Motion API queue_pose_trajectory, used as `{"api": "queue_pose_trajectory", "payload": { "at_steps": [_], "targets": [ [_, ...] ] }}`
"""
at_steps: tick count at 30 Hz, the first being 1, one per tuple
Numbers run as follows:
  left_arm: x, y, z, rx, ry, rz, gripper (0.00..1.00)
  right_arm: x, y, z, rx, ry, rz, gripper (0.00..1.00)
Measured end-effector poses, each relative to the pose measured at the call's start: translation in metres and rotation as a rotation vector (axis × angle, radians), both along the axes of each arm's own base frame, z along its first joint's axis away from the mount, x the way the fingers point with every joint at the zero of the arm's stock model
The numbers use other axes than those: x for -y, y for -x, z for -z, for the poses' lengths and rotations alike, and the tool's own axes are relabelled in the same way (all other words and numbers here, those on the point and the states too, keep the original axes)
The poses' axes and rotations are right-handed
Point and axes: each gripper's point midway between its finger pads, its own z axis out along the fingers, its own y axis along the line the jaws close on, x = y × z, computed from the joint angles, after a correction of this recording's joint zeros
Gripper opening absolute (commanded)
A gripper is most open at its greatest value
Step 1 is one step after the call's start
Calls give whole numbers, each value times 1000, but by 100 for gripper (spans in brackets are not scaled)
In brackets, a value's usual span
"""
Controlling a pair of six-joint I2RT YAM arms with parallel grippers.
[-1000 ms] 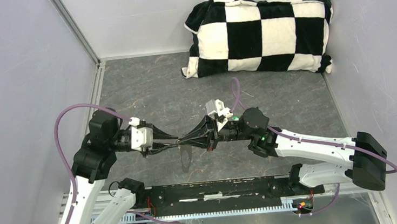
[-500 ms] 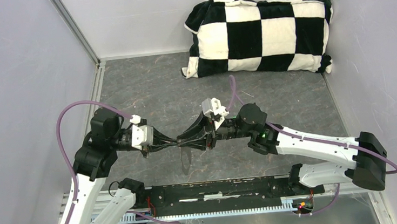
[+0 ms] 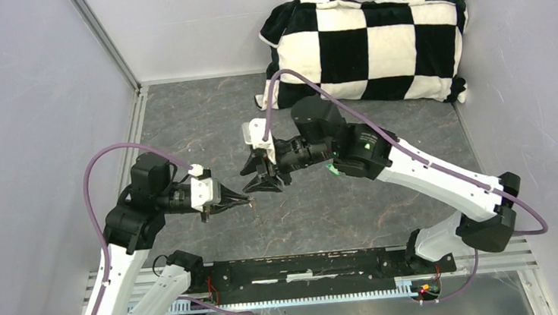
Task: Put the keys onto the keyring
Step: Adjust the key on the keyring.
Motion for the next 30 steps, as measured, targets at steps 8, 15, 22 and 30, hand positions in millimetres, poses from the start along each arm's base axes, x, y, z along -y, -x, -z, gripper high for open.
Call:
{"api": "queue_pose_trajectory", "payload": {
  "at_steps": [8,15,22,30],
  "targets": [
    [-4,-10,7,34,-36,-43,2,6,7,48,-48,215,-35,42],
    [-4,-12,8,43,-41,-47,2,5,7,56,-48,265,-21,28],
    [-5,-12,9,42,-45,-53,2,3,2,63,-52,288,0,16],
    [-5,-11,10,34,-49,-54,25,2,0,66,-49,302,9,0]
  ]
}}
